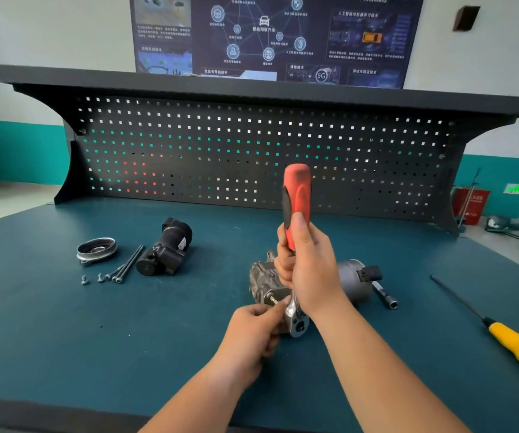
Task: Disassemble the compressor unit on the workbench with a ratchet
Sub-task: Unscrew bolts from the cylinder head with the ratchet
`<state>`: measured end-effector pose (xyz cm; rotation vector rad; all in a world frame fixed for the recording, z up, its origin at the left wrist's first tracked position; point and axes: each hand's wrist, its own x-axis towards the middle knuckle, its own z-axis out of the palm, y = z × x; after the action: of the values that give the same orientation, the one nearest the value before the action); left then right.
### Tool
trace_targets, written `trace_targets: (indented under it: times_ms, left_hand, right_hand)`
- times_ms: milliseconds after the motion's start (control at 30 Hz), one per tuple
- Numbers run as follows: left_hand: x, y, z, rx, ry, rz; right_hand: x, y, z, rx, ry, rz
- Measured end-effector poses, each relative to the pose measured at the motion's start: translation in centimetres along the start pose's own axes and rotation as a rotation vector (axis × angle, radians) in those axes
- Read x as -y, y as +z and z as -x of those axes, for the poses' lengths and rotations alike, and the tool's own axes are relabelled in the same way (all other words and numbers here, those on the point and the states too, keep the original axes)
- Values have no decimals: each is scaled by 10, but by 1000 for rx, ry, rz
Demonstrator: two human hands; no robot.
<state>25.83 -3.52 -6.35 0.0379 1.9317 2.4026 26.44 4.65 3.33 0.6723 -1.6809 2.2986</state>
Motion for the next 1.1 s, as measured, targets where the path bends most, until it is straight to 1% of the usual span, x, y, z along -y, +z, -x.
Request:
trace_targets:
  times_ms: [67, 133, 200, 267, 333, 367, 433, 467, 533, 600, 700, 800, 933, 967, 1033, 1067, 1100]
  left_hand:
    - [3, 1, -2, 2, -19, 91]
    - [7, 1, -1, 6, 8, 144]
    - [8, 1, 1, 12, 28, 171]
    - [8, 0, 2, 14, 22, 199]
    - [8, -1, 3, 18, 11, 240]
    - [7, -1, 4, 23, 8, 262]
    - [8, -1, 5, 41, 3, 280]
    - [8, -1, 5, 49, 0, 276]
    - [9, -1, 4, 66, -1, 274]
    - [9, -2, 4, 102, -11, 281]
    - [7, -1, 5, 170, -35, 264]
    - [6, -1, 5, 162, -42, 248]
    - [8, 0, 1, 115, -36, 329]
    - [9, 2, 1, 106, -28, 349]
    - [9, 4, 1, 70, -35, 383]
    - [9, 4, 2, 68, -33, 389]
    - [8, 5, 2, 77, -25, 379]
  right_hand:
    - [-2, 4, 6, -56, -31, -19]
    - [-7, 6, 12, -179, -60, -65]
    - [-12, 3, 18, -358, -85, -154]
    - [-16, -5, 21, -582, -89, -291]
    - [-22, -18, 23, -818, -22, -481]
    - [-25, -25, 24, -908, 30, -587]
    - [-32, -33, 27, -1005, 102, -746]
    - [-34, -35, 26, -1011, 112, -760]
    - [-33, -33, 21, -942, 87, -672]
    - [-25, -27, 10, -781, 54, -514]
    - [-9, -15, -7, -413, 52, -199]
    - [-3, 5, -14, -22, 43, 164]
    - [-11, 29, -6, 404, -113, 637]
    - [-15, 32, -3, 486, -139, 730]
    - [-18, 32, 3, 605, -151, 828]
    - [-19, 29, 5, 626, -158, 831]
    - [-19, 26, 7, 606, -174, 795]
